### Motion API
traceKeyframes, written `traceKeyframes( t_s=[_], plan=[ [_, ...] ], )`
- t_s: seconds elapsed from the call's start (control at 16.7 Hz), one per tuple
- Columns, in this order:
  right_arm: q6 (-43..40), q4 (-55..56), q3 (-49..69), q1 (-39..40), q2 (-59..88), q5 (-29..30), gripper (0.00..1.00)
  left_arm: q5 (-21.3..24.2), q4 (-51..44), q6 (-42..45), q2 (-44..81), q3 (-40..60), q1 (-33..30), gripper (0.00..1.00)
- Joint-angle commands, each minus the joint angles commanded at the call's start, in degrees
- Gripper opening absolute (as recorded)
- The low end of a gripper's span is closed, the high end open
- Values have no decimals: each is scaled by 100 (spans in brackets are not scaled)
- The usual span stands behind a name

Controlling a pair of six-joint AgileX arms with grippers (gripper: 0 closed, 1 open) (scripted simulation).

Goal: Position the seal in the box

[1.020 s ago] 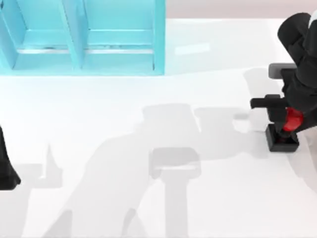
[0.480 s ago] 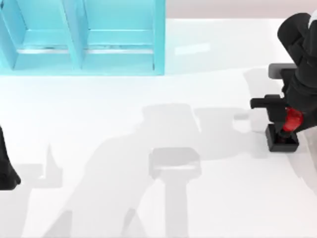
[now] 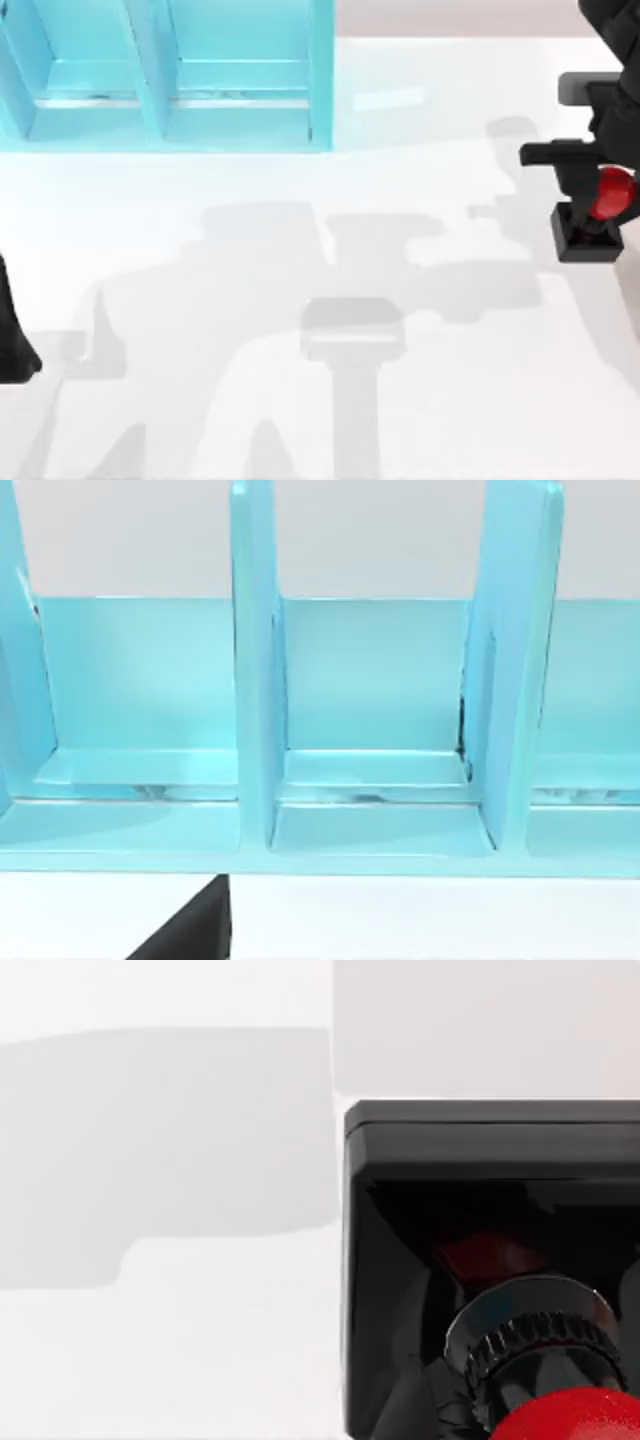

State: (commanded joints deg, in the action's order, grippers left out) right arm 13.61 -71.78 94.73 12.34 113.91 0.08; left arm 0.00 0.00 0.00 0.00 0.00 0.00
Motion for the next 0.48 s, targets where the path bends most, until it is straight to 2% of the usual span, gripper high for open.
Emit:
traceKeyframes(
  t_s=[0.18,0.48],
  plan=[
    [-15,-510,458,-2,-133,0,0,0,0,0,0,0,0,100],
    [-22,-549,493,-5,-136,-4,0,0,0,0,0,0,0,100]
  ],
)
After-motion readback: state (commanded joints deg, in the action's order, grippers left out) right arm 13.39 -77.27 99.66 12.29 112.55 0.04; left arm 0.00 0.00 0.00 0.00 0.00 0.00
